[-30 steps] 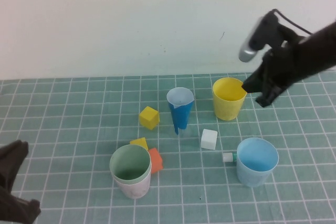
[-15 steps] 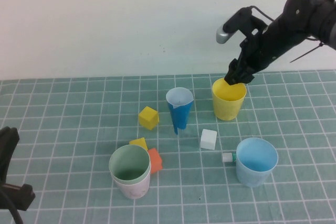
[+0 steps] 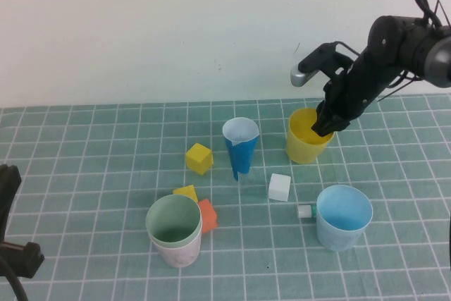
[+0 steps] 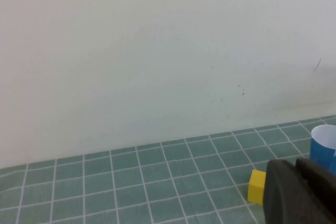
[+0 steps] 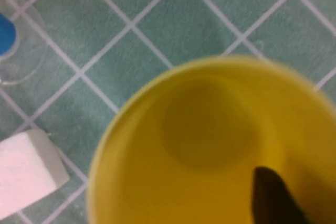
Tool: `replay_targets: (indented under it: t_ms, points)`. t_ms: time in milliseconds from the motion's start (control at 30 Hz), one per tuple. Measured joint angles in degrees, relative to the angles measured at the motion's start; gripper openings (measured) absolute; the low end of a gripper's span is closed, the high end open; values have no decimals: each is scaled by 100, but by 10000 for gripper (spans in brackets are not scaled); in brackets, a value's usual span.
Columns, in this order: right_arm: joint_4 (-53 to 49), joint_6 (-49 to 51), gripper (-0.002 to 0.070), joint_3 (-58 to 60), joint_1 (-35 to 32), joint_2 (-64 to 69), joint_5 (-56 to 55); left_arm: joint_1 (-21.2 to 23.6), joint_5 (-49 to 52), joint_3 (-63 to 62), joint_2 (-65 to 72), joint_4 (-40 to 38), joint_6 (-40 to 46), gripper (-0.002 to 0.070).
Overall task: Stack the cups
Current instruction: Pick up the yellow cup, then place the yellow cup on the blue cup
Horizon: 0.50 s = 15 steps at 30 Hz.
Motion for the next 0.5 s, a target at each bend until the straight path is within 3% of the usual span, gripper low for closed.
replay_targets:
  t_ms: [67,133,500]
  points:
    - [36,34,76,0,0,10,86,0,0,0,0,0,0,1]
    - [36,153,35,-27,0,10,187,0,0,0,0,0,0,1]
    - [-604,145,19,-306,91,-1214,1671,0,-13,0,0,0,0,0]
